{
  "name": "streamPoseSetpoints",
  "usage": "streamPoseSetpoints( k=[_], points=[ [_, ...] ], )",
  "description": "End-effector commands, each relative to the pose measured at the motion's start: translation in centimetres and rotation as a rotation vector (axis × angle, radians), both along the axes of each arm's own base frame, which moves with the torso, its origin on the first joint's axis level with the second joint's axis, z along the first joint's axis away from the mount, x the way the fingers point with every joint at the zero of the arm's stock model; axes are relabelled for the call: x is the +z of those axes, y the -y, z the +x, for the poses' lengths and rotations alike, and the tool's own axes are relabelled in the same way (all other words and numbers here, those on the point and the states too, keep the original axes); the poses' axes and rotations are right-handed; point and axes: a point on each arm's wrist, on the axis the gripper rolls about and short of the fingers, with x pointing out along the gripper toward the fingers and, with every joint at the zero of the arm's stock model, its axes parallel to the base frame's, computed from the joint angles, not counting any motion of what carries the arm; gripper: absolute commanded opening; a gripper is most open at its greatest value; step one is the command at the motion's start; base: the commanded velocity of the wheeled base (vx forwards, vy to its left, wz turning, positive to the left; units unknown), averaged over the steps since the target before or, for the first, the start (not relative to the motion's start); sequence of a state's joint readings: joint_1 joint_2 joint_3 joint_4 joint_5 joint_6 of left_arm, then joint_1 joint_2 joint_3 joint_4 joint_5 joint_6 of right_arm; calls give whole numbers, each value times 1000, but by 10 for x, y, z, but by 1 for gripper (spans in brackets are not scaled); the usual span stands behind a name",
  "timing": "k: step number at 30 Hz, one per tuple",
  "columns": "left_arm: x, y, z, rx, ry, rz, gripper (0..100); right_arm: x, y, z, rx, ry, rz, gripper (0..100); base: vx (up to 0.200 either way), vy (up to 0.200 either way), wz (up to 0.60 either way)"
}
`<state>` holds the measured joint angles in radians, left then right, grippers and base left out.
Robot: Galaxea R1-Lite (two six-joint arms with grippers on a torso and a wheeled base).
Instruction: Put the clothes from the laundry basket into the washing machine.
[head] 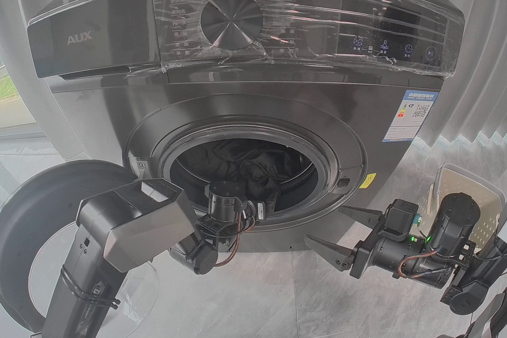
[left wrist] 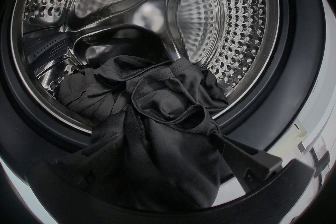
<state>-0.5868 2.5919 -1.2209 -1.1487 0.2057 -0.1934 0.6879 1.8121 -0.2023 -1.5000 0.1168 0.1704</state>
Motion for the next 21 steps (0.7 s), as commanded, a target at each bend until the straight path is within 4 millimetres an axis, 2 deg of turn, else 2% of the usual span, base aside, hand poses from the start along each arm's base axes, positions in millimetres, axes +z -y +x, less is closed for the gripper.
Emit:
streamPoseSetpoints(
  k=[1,5,6,16,19,21],
  points=[
    [-20,-1,5,6,-24,14,100,0,-1,0,2,0,-1,100,0,0,0],
    [-23,-1,10,12,-17,9,100,0,-2,-1,8,3,2,100,0,0,0],
    [-23,0,11,12,-14,7,0,1,-3,-1,11,4,4,100,0,0,0],
    [-20,-2,14,19,-2,-1,0,2,-5,-3,22,9,7,100,0,0,0],
    [-13,-2,17,24,19,-12,0,3,-5,-3,24,11,9,100,0,0,0],
    [4,-2,23,31,66,-42,0,3,-5,-3,24,13,12,100,0,0,0]
  ],
)
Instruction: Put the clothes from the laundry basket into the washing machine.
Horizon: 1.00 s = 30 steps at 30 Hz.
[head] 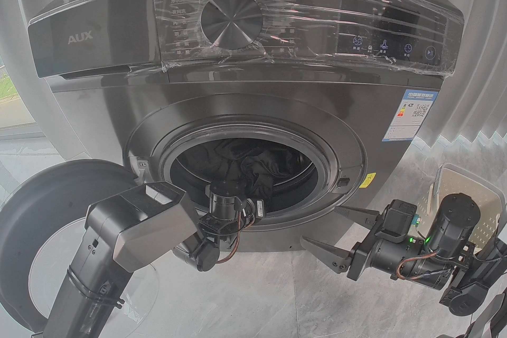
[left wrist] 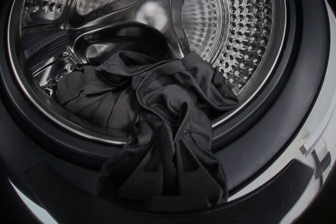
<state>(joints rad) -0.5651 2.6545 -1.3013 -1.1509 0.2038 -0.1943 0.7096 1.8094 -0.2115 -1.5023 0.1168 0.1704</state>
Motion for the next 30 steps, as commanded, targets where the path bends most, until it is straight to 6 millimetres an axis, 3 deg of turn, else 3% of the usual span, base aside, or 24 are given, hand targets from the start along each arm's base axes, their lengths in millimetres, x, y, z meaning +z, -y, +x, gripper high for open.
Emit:
streamPoseSetpoints(
  k=[1,3,10,20,29,30],
  points=[
    [29,1,10,16,85,-52,0,1,0,-1,2,0,2,100,0,0,0],
    [56,5,18,25,163,-101,0,1,0,0,2,4,3,100,0,0,0],
    [89,3,37,60,292,-151,0,1,-2,-2,11,3,4,100,0,0,0],
    [73,-5,62,96,338,-123,0,3,-1,-3,13,7,6,100,0,0,0],
    [76,-9,65,105,346,-132,0,3,-1,-3,13,7,6,100,0,0,0],
    [76,-9,65,105,345,-131,100,3,-1,-3,13,7,6,100,0,0,0]
  ],
)
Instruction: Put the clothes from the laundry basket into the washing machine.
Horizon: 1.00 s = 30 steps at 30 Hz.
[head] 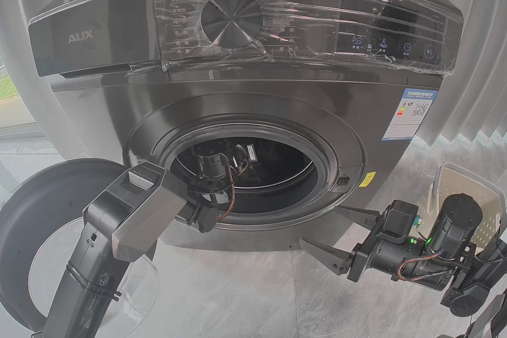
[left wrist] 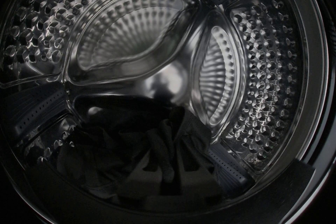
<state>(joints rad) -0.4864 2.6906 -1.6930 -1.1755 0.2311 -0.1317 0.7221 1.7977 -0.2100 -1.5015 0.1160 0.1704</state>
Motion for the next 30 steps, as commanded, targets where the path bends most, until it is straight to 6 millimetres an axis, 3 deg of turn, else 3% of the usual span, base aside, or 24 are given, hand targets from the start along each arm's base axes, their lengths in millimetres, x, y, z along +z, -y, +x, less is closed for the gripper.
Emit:
streamPoseSetpoints(
  k=[1,9,15,30],
  points=[
    [-1,0,0,0,-2,-1,100,0,0,0,1,1,-1,100,0,0,0],
    [0,4,-5,-12,-9,-5,100,0,0,0,1,1,-1,100,0,0,0],
    [10,11,-26,-45,-44,7,100,0,1,0,0,3,0,100,0,0,0],
    [18,26,-145,-219,-198,90,100,4,2,-2,0,15,9,100,0,0,0]
  ],
)
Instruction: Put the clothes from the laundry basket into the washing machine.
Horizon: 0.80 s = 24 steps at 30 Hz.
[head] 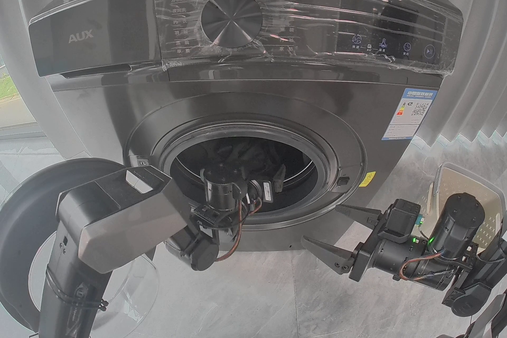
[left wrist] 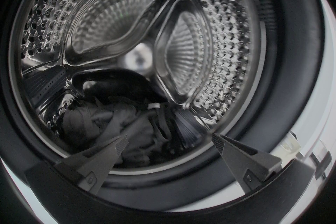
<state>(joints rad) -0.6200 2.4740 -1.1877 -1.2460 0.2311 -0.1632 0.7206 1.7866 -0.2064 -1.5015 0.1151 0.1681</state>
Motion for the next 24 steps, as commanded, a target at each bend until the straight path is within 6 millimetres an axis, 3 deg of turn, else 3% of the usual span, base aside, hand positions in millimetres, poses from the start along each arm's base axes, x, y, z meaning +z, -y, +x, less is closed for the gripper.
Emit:
streamPoseSetpoints(
  k=[1,5,10,21,24],
  points=[
    [24,5,-59,-94,-19,8,100,2,0,-1,2,8,6,100,0,0,0],
    [26,7,-85,-140,-34,19,100,2,1,-1,0,6,6,100,0,0,0],
    [39,5,-103,-177,-24,8,100,2,1,-1,2,4,5,100,0,0,0],
    [67,-31,-179,-272,-35,-19,100,2,1,-2,2,6,6,100,0,0,0],
    [72,-37,-191,-292,-25,-34,100,2,1,-2,2,3,6,100,0,0,0]
  ],
)
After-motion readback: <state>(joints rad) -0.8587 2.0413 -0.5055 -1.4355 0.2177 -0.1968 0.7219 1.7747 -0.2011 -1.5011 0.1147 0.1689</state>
